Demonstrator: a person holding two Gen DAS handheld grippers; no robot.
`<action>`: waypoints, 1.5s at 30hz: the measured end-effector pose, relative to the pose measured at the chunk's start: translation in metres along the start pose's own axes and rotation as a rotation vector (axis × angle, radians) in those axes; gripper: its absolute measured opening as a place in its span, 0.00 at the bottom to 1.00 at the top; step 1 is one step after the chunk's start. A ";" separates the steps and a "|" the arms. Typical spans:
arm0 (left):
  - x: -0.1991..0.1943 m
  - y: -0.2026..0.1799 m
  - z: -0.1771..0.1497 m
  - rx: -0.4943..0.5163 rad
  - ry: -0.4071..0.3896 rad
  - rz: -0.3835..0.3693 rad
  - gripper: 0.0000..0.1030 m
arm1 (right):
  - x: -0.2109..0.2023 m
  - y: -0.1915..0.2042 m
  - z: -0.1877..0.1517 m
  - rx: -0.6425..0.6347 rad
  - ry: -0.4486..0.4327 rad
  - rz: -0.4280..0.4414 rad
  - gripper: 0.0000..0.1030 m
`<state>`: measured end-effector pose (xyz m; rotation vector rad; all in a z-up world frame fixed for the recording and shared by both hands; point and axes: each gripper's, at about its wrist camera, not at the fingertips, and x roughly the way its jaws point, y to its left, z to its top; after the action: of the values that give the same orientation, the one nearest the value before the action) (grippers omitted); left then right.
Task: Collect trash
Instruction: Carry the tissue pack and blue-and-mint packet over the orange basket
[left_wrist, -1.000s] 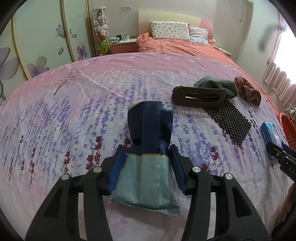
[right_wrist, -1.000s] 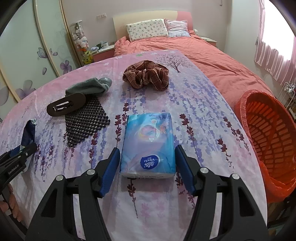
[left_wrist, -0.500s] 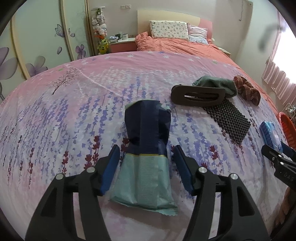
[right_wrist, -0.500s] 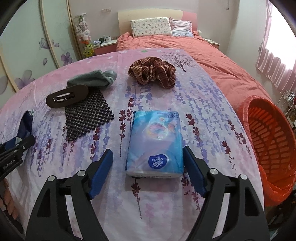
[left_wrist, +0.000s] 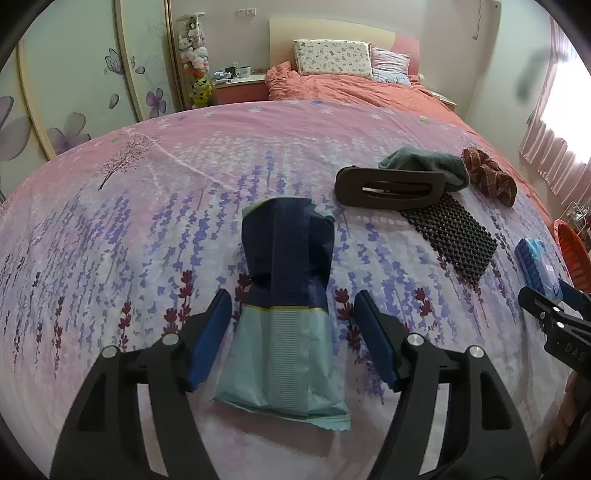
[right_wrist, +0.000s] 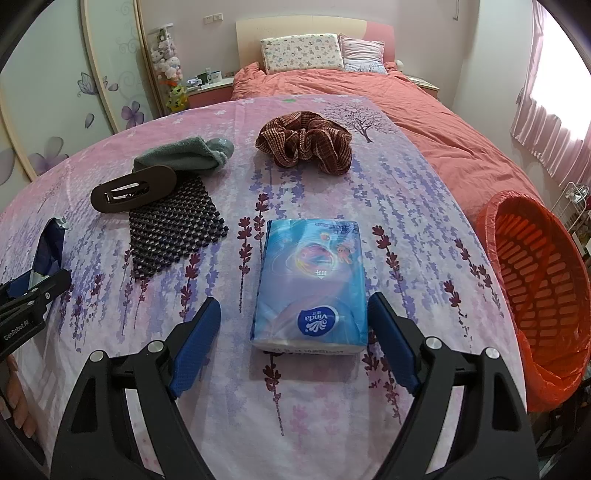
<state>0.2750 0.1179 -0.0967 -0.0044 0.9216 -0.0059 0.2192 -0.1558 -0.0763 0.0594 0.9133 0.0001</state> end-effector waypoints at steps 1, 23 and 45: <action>0.000 0.000 0.000 0.000 0.000 0.000 0.66 | 0.000 0.000 0.000 0.000 0.000 0.000 0.79; -0.004 0.005 -0.003 0.030 -0.012 -0.008 0.48 | -0.003 -0.003 0.002 0.081 -0.026 -0.066 0.51; -0.079 -0.009 0.003 0.064 -0.140 -0.005 0.34 | -0.066 -0.019 -0.012 0.072 -0.145 -0.006 0.48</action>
<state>0.2297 0.1098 -0.0321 0.0513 0.7810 -0.0391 0.1690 -0.1755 -0.0317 0.1221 0.7679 -0.0425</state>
